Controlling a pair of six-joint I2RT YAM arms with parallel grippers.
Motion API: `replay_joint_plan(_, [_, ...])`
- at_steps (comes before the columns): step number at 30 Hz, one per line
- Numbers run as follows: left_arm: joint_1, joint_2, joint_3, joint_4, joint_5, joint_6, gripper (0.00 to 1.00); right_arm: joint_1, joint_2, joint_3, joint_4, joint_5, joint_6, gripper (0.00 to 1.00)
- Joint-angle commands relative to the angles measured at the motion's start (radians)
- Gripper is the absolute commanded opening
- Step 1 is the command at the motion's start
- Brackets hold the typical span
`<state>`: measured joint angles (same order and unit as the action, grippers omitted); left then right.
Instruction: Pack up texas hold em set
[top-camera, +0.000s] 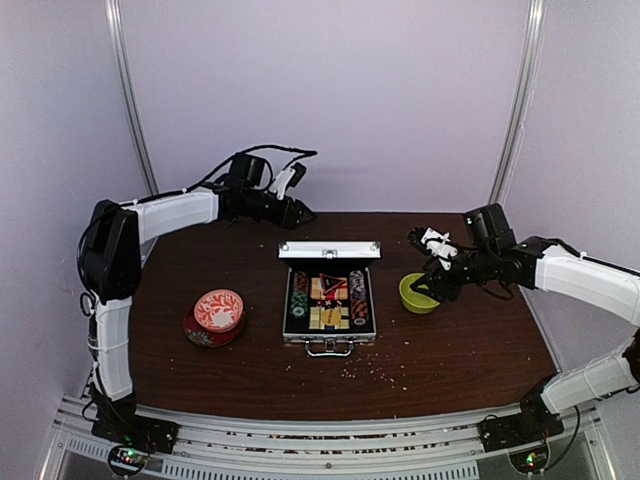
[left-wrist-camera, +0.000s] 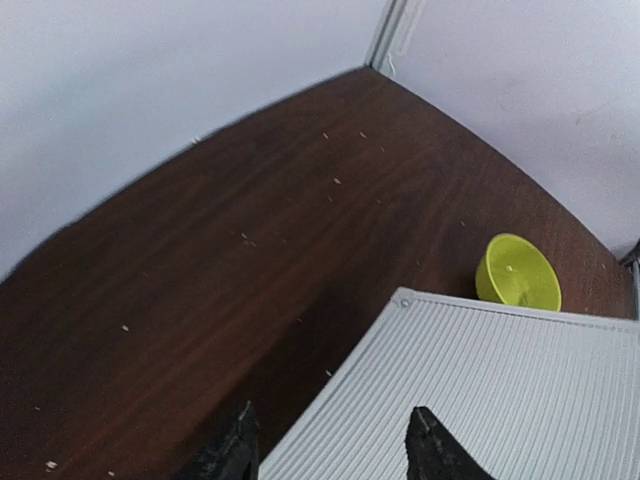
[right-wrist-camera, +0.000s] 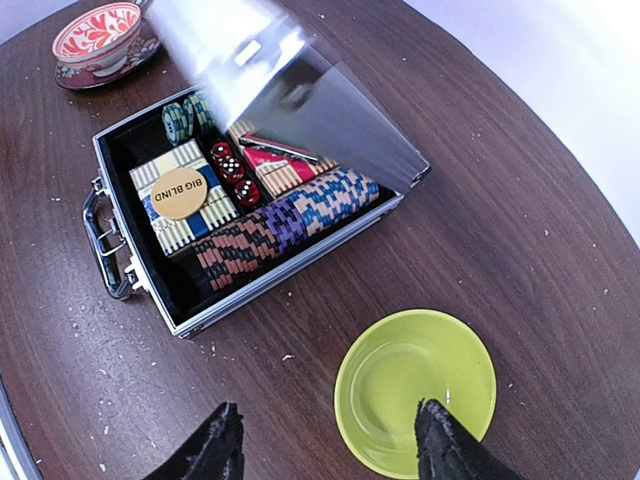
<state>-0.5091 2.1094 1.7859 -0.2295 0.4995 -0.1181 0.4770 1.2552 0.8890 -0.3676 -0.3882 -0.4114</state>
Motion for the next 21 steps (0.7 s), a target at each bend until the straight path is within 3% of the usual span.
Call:
replay_joint_plan(1, [-0.046,-0.084,-0.114,-0.013,0.014,0.040,0.50,-0.005,0.003,-0.008,0.019,0.017,0.002,0.60])
replay_joint_plan(5, [-0.088,-0.168,-0.223,-0.014,-0.109,0.028,0.49,-0.005,0.002,-0.013,0.023,0.018,0.003,0.61])
replay_joint_plan(11, [-0.108,-0.338,-0.405,-0.034,-0.283,-0.129,0.56,-0.005,0.039,-0.004,0.024,-0.012,0.029,0.64])
replay_joint_plan(21, [-0.180,-0.470,-0.650,-0.119,-0.375,-0.179,0.60,0.006,0.247,0.116,-0.070,-0.143,0.076,0.65])
